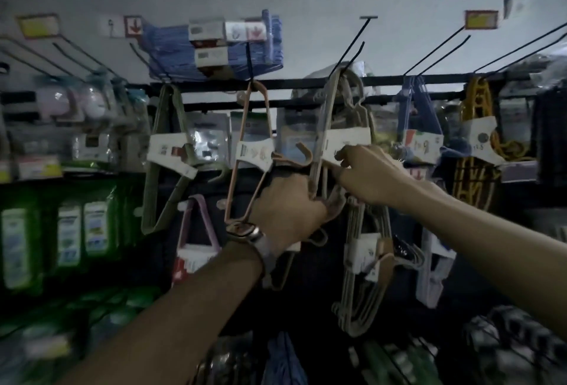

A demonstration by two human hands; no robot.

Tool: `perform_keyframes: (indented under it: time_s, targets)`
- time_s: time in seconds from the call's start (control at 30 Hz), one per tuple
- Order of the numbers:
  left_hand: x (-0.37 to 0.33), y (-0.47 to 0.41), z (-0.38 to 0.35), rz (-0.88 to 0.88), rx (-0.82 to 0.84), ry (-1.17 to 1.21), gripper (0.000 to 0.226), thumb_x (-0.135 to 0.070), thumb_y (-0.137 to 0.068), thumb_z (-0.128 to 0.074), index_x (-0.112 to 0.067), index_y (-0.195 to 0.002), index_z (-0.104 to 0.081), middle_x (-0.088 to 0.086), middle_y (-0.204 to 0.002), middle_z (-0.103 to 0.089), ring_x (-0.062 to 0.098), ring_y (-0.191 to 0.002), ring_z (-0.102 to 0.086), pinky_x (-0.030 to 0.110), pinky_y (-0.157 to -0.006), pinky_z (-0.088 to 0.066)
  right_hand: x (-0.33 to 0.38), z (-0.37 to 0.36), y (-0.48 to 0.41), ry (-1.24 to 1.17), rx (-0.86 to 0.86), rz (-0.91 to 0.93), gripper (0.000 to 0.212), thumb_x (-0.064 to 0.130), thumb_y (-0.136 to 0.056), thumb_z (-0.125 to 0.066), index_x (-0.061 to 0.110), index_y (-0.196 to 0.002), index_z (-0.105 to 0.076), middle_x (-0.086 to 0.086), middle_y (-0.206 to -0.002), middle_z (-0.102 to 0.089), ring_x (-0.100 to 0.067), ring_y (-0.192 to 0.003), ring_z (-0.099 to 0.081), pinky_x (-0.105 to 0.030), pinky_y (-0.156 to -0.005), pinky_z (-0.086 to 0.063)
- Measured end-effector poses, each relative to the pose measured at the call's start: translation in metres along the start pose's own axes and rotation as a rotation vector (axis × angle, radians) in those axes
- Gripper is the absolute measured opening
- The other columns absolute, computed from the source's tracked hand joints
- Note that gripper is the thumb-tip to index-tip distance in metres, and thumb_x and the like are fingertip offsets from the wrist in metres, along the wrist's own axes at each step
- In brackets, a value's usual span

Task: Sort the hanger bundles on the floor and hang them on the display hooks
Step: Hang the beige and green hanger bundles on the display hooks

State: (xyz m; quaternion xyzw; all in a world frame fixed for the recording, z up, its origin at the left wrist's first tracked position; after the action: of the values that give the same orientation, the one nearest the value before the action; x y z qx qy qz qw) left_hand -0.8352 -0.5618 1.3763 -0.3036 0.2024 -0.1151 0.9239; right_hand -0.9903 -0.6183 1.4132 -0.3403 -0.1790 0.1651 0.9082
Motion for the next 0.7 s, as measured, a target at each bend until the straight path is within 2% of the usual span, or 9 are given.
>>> perform_keyframes:
  time_s: [0.07,0.17,0.27,0.33,0.43,0.5,0.57,0.63,0.7]
  targets:
    - [0.031,0.041,0.009,0.036,0.027,-0.069,0.063,-0.064,-0.063,-0.032,-0.027,-0.099,-0.069,0.001,-0.099,-0.069,0.030,-0.096,-0.066,0.041,-0.078,-0.056,0.030,-0.015,0.041,-0.023,0.058,0.049,0.024,0.042,-0.097,-0.054,0.020,-0.104,-0.062,-0.003,-0.092,-0.065,-0.028,-0.075,-0.063,-0.037,-0.061,-0.055]
    - [0.076,0.114,0.018,0.087,0.046,-0.105,0.061,-0.064,-0.072,-0.033,-0.027,-0.106,-0.068,0.004,-0.107,-0.070,0.032,-0.100,-0.065,0.045,-0.082,-0.056,0.078,-0.048,0.103,-0.018,0.155,0.125,0.025,0.044,-0.098,-0.053,0.024,-0.110,-0.061,0.000,-0.105,-0.064,-0.030,-0.092,-0.065,-0.044,-0.075,-0.058]
    - [0.124,0.198,0.015,0.186,0.064,-0.115,0.032,-0.048,-0.091,-0.053,-0.029,-0.109,-0.069,0.000,-0.104,-0.072,0.029,-0.095,-0.067,0.044,-0.078,-0.057,0.127,-0.093,0.173,-0.066,0.252,0.231,0.023,0.044,-0.099,-0.052,0.029,-0.115,-0.060,0.002,-0.110,-0.064,-0.030,-0.095,-0.065,-0.042,-0.072,-0.055]
    - [0.154,0.254,0.010,0.257,0.096,-0.089,0.022,-0.044,-0.091,-0.054,-0.032,-0.102,-0.069,-0.003,-0.093,-0.072,0.027,-0.084,-0.067,0.043,-0.068,-0.056,0.155,-0.128,0.222,-0.098,0.337,0.284,0.023,0.045,-0.100,-0.053,0.029,-0.116,-0.059,0.005,-0.108,-0.064,-0.029,-0.093,-0.066,-0.039,-0.066,-0.053]
    - [0.193,0.334,0.005,0.406,0.123,-0.079,0.015,-0.044,-0.093,-0.053,-0.032,-0.089,-0.061,-0.006,-0.067,-0.057,0.015,-0.052,-0.051,0.029,-0.043,-0.034,0.193,-0.187,0.286,-0.140,0.472,0.337,0.015,0.045,-0.103,-0.050,0.030,-0.103,-0.050,0.006,-0.099,-0.059,-0.027,-0.086,-0.062,-0.039,-0.060,-0.046]
    - [0.214,0.388,-0.004,0.491,0.157,-0.102,0.012,-0.040,-0.098,-0.055,-0.031,-0.090,-0.059,-0.006,-0.066,-0.053,0.009,-0.048,-0.043,0.028,-0.041,-0.027,0.215,-0.225,0.330,-0.177,0.576,0.344,0.021,0.043,-0.104,-0.048,0.027,-0.115,-0.056,0.004,-0.107,-0.063,-0.027,-0.087,-0.061,-0.038,-0.064,-0.049]
    - [0.235,0.444,-0.017,0.590,0.177,-0.089,0.012,-0.038,-0.096,-0.056,-0.027,-0.093,-0.059,-0.007,-0.073,-0.058,0.013,-0.056,-0.050,0.030,-0.044,-0.033,0.238,-0.259,0.374,-0.209,0.666,0.367,0.028,0.040,-0.103,-0.048,0.025,-0.124,-0.060,0.002,-0.110,-0.065,-0.025,-0.084,-0.060,-0.037,-0.064,-0.052]
    - [0.252,0.500,-0.034,0.727,0.200,-0.079,0.015,-0.041,-0.093,-0.056,-0.027,-0.088,-0.055,0.000,-0.086,-0.066,0.026,-0.074,-0.064,0.034,-0.053,-0.046,0.260,-0.289,0.423,-0.227,0.774,0.389,0.023,0.038,-0.102,-0.051,0.025,-0.117,-0.061,0.001,-0.106,-0.066,-0.028,-0.087,-0.063,-0.039,-0.066,-0.054]
    - [0.267,0.557,-0.057,0.845,0.240,-0.108,0.019,-0.040,-0.093,-0.058,-0.026,-0.083,-0.049,0.006,-0.097,-0.067,0.036,-0.090,-0.067,0.036,-0.062,-0.049,0.278,-0.316,0.474,-0.235,0.888,0.401,0.016,0.036,-0.101,-0.050,0.022,-0.107,-0.056,-0.002,-0.100,-0.060,-0.035,-0.093,-0.062,-0.040,-0.067,-0.051]
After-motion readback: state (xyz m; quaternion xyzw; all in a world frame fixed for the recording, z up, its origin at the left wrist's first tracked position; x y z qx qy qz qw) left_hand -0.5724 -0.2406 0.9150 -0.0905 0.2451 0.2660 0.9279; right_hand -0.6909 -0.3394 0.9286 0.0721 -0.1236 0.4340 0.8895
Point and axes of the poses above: each hand's wrist, its own y-axis away from the middle knuckle, its own z-axis out of the back of the hand, x = y × z, the point moved 5 cm from there along -y, towards the middle knuckle
